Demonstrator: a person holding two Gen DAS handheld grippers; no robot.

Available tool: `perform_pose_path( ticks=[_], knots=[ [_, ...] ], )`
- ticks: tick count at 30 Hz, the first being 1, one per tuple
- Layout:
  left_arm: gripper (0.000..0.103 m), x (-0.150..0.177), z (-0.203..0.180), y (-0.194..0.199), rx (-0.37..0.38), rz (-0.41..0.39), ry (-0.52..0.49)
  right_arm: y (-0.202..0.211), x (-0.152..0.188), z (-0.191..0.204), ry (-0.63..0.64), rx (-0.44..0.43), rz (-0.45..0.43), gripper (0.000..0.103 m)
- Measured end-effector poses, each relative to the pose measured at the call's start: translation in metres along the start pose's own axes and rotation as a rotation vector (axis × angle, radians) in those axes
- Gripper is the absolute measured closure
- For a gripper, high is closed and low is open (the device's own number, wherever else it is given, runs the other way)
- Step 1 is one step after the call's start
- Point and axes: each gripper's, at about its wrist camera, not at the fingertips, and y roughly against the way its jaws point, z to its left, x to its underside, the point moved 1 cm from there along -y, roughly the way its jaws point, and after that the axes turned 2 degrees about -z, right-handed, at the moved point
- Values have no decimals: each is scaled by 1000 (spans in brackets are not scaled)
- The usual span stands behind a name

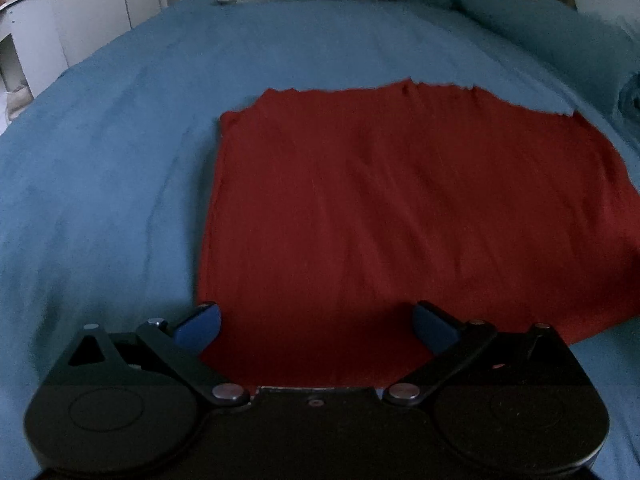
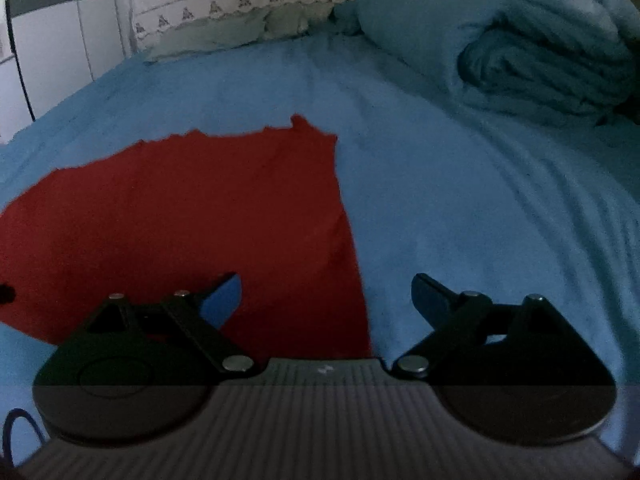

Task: Fold small clothes
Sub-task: 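Open both grippers and release the folded hem onto the sweater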

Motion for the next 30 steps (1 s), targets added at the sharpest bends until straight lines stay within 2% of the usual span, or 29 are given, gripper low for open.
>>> perform_pose_path(
  ticks=[2,6,8,11,17,19,23,30],
  knots=[
    [0,-2,-3,8,-13,6,-19,17,-6,-2,0,-3,13,0],
    [0,-2,-25,57,-14,-162,-78,44,-3,6,-9,-45,121,0],
    [0,-6,-45,76,8,-187,-94,58,2,12,-10,-72,119,0],
    [0,-14,-74,78,84,-138,-69,59,13,16,-71,-94,103,0],
    [0,-22,-109,43,68,-66,-24,33,42,5,-323,-72,102,0],
    [0,-21,-114,31,73,-46,-17,24,49,3,-383,-64,89,0],
    [0,-25,-111,13,91,-14,4,15,49,4,-393,-63,18,0],
    [0,-34,-104,3,88,-21,38,-11,37,-10,-567,-79,-47,7]
  ],
)
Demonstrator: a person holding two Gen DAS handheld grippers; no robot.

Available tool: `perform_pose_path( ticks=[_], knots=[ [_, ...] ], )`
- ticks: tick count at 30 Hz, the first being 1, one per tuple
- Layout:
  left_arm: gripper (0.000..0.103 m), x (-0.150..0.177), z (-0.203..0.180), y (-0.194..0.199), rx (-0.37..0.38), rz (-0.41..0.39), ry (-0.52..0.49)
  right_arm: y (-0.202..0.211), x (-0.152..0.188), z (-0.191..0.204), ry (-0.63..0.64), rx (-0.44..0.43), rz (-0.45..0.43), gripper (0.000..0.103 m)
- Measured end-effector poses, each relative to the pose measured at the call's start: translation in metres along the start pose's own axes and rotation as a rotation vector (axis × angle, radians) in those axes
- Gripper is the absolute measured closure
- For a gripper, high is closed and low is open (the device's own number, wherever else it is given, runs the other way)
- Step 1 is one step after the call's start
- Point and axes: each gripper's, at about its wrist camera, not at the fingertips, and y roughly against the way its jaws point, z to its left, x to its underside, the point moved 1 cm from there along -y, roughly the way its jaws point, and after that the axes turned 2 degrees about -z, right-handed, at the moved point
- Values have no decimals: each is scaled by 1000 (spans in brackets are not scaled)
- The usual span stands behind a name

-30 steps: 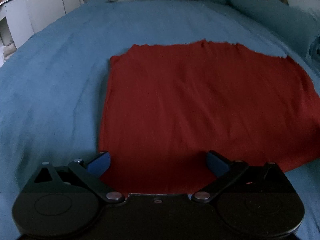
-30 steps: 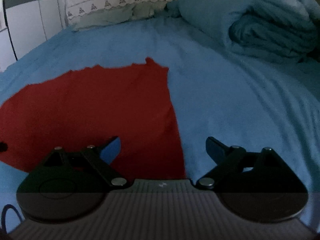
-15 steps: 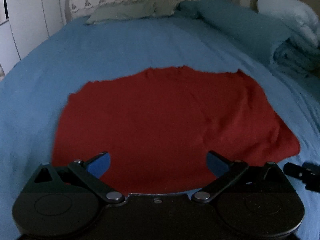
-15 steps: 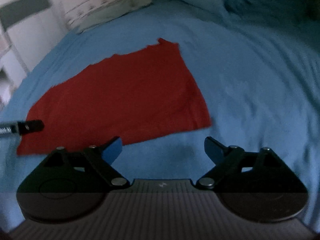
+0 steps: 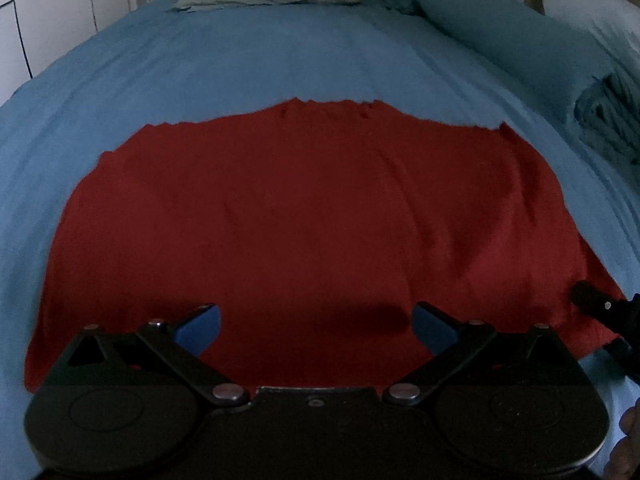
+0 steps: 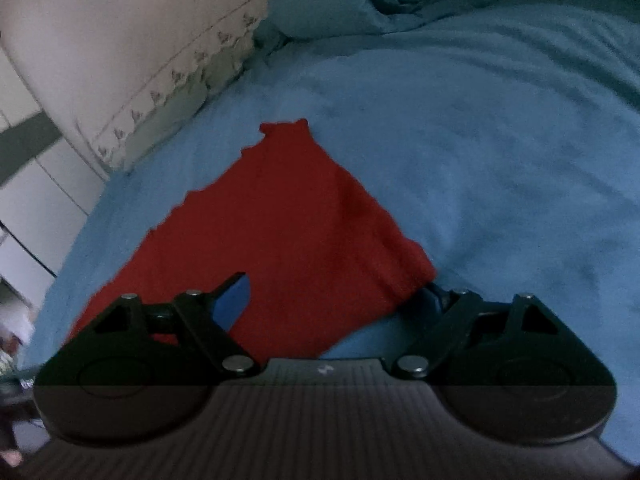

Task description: Fold small clothes

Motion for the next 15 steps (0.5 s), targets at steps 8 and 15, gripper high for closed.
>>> perform_pose_path(
  ticks=[8,15],
  knots=[
    [1,-19,8,-11,-33,-14,-4,-11,-10,-13,-104,25,-3,74],
    [0,-23,15,-38,-50,47,-26,3,-28,23,-16,8,-22,80]
  ],
)
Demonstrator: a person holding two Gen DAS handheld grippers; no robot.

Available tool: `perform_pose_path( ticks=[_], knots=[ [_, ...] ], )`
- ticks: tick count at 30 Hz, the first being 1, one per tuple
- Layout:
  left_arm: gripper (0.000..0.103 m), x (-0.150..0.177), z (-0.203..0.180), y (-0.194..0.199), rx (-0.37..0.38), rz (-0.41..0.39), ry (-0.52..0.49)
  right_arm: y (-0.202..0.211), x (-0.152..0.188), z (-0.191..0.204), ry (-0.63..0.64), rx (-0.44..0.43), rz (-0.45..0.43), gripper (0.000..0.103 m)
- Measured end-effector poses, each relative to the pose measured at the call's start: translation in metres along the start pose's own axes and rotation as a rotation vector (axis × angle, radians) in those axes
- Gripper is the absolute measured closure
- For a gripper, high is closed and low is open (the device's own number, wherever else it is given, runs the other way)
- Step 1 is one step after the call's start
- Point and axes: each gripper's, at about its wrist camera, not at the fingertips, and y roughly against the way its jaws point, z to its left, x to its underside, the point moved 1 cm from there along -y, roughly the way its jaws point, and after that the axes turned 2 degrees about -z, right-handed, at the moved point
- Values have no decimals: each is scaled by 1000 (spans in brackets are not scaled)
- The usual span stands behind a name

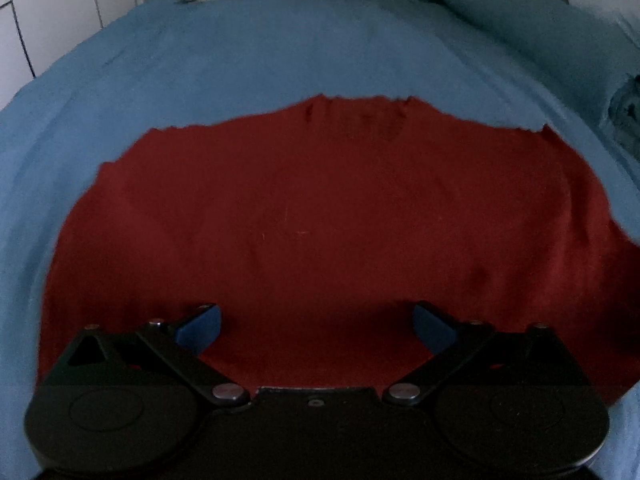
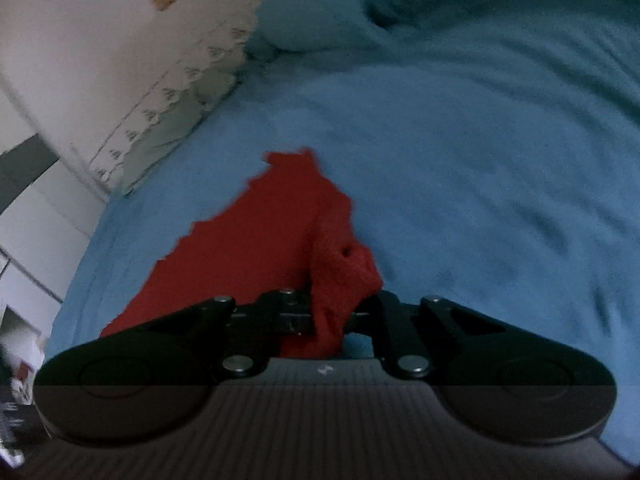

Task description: Fold small clothes

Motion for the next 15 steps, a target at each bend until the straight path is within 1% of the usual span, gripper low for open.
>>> perform_pose_path(
  ticks=[3,4,5,7,8,10,12,13,14,15],
  knots=[
    [2,-5,6,6,20,11,-6,9,-13,47,132,-28,-23,80],
    [7,-6,12,12,24,5,3,11,-17,68,180,-47,-32,80],
    [7,-6,21,21,22,-10,13,14,-19,86,220,-64,-38,80],
    [7,-5,46,41,5,-53,26,17,-19,132,313,-120,-54,80],
    [7,-3,59,48,-4,-62,28,18,-17,155,359,-154,-64,80],
    [7,4,92,63,-47,-77,45,21,-3,206,461,-257,-69,80],
    [7,16,125,73,-83,-82,72,23,20,246,560,-372,-54,80],
    [7,24,142,76,-99,-81,93,23,40,268,640,-448,-25,80],
    [7,33,157,79,-109,-77,116,19,57,283,706,-493,13,81],
    [7,43,171,80,-114,-69,137,11,82,299,793,-527,80,81]
  ],
)
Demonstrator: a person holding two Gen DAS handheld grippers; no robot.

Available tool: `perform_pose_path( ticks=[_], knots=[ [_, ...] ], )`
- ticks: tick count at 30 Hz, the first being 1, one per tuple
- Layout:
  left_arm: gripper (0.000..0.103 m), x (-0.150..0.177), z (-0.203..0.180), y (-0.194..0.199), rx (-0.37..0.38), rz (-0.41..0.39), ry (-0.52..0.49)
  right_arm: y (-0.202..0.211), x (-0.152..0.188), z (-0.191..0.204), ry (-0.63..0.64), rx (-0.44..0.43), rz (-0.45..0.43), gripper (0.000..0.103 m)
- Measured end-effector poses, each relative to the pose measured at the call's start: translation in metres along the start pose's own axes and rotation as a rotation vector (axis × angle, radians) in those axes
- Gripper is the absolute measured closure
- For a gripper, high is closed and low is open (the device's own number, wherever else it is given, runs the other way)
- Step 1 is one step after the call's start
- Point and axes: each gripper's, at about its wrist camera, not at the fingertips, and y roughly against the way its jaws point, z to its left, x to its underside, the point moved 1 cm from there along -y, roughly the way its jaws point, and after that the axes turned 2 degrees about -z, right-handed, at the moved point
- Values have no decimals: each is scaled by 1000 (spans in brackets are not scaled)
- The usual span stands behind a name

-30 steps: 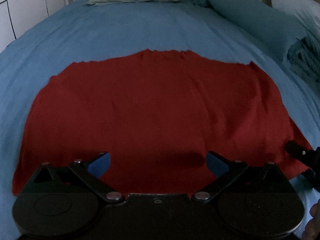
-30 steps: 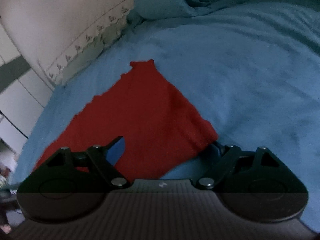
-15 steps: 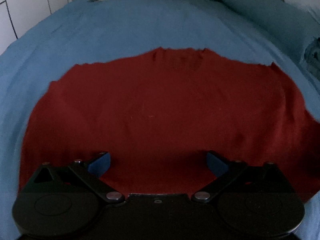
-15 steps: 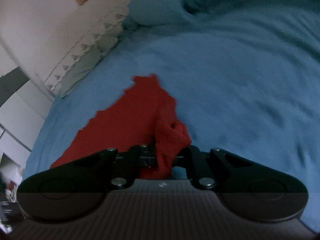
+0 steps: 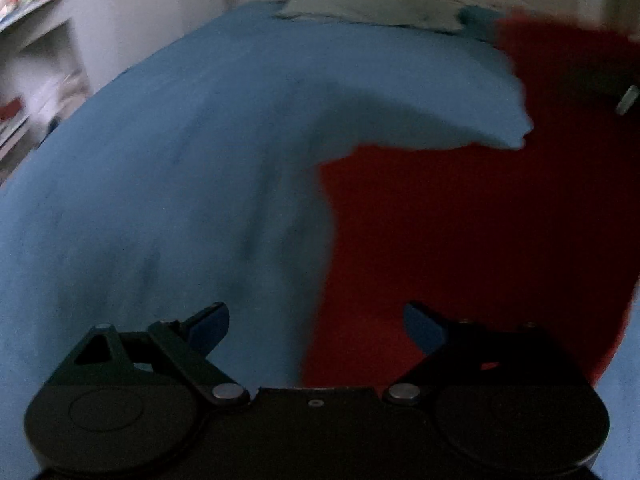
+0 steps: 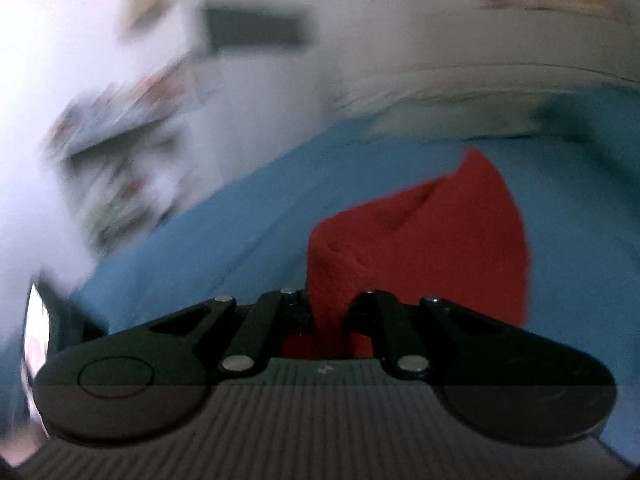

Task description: Fold small clothes

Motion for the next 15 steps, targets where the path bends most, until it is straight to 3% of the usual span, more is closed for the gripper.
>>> perform_pose_path(
  ticks=[2,5,9,10,11,12,13,15],
  knots=[
    [7,18,24,-2,-20,19,32,-35,25,30,97,-38,123,81],
    [7,45,47,-8,-37,34,55,-71,66,49,173,1,247,81],
    [6,41,51,-7,-18,46,11,-72,80,49,158,-16,234,76],
    [6,42,54,-5,-14,41,11,-68,78,48,150,-20,222,60],
    [6,44,56,-3,1,39,17,-60,75,46,149,-23,214,28],
    [6,47,57,-2,18,44,24,-48,75,44,149,-19,193,16],
    [6,45,58,-4,36,54,33,-29,72,41,155,-3,126,5],
    [6,40,58,1,72,41,42,11,66,28,138,61,30,4]
  ],
)
